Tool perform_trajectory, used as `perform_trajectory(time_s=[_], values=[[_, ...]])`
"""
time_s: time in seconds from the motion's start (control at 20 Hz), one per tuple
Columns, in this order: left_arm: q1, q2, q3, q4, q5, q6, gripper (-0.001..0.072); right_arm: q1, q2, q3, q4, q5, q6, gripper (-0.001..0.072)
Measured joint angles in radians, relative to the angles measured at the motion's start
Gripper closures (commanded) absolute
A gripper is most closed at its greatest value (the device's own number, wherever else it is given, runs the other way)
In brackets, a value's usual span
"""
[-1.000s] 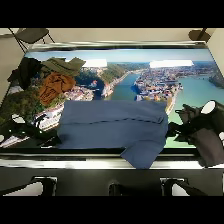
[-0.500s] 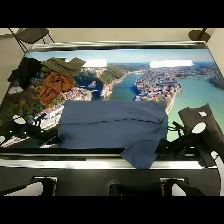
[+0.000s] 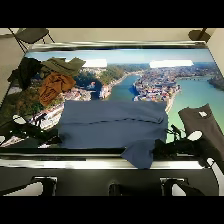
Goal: Fold the shirts.
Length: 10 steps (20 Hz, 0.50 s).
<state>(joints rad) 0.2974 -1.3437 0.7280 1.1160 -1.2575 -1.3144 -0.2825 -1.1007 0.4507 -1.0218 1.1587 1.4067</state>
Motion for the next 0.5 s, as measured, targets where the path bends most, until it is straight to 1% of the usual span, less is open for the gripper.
perform_trajectory(time_s=[0.15, 0.25, 0.35, 0.5], values=[[0.001, 0.028, 0.04, 0.011, 0.001, 0.017, 0.0679, 0.0, 0.005, 0.052, -0.023, -0.028, -0.04, 0.0669], [-0.008, 0.06, 0.088, -0.02, -0.024, 0.025, 0.068, -0.001, 0.018, 0.129, -0.002, 0.019, -0.05, 0.067], [-0.019, 0.074, 0.149, -0.033, -0.029, 0.023, 0.0681, 0.0, 0.017, 0.236, 0.005, 0.023, -0.021, 0.067], [-0.039, 0.038, 0.273, -0.048, -0.005, -0.021, 0.068, 0.0, -0.046, 0.409, 0.02, -0.019, 0.023, 0.067]])
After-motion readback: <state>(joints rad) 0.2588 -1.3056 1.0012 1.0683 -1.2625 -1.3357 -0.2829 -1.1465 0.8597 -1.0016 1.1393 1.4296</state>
